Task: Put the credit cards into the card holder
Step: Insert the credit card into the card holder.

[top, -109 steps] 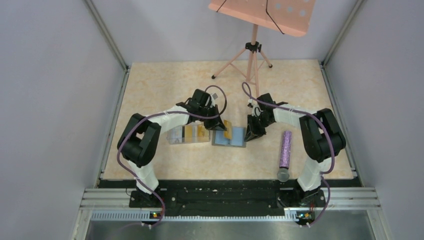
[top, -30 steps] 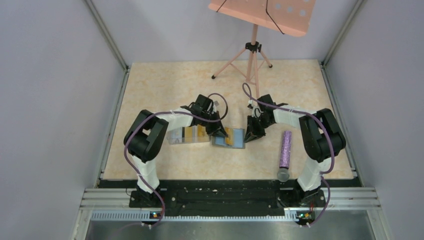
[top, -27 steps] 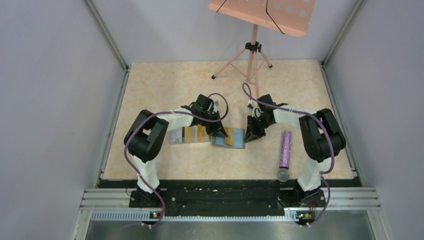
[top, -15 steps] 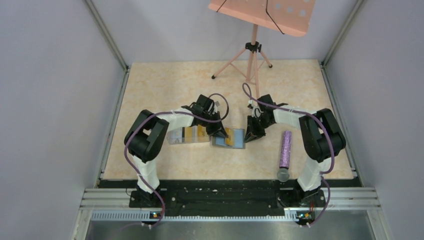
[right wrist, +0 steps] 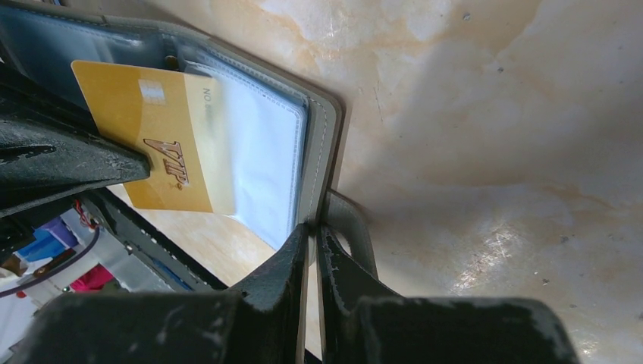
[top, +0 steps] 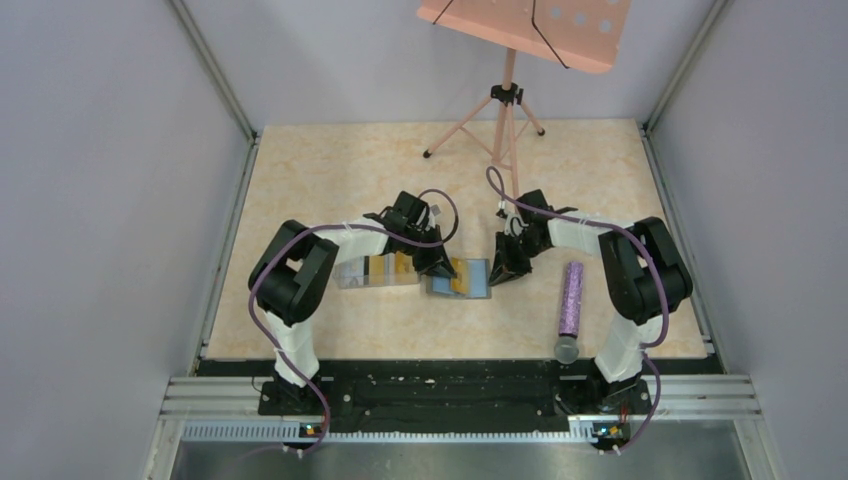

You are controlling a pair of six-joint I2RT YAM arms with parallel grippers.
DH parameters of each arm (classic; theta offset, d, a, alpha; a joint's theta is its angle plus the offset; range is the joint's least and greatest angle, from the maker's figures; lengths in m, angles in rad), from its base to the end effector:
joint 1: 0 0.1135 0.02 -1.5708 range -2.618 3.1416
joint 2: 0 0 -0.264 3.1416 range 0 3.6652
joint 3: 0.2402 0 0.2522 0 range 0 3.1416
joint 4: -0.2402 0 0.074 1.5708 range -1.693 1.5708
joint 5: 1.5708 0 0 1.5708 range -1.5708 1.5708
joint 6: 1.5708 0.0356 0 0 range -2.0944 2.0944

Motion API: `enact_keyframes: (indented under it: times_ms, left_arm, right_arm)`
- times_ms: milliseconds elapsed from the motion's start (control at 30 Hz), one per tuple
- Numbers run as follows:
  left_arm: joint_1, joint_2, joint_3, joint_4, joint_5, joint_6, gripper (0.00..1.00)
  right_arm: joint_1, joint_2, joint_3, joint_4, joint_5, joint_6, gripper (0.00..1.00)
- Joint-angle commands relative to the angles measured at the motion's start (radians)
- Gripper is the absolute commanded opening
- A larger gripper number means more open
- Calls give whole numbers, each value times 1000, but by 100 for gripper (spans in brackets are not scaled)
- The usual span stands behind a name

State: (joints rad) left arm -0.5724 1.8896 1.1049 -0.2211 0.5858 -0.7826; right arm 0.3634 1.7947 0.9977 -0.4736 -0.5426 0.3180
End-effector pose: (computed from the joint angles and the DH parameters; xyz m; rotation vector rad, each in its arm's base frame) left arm 0.3037 -0.2191 0.1460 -0.0505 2.8378 -1.1788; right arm 0.2960 0.1322 0.1378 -0.1881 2.9023 0.9087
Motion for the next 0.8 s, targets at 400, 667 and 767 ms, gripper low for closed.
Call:
enact_keyframes:
  times_ms: [400,667,767]
  left_arm:
    - [-40,36,125,-301,-149,96,22]
    - [-73,107,228,-388,-141,123,32]
    - [-81,125,253,-385,-116,114,32]
  right_arm:
    - [-4,-1,-6,46,-29,8,7]
    - [-4,-3,-8,49,-51,10,6]
    - [-3,-6,-11,51,-68,16,6]
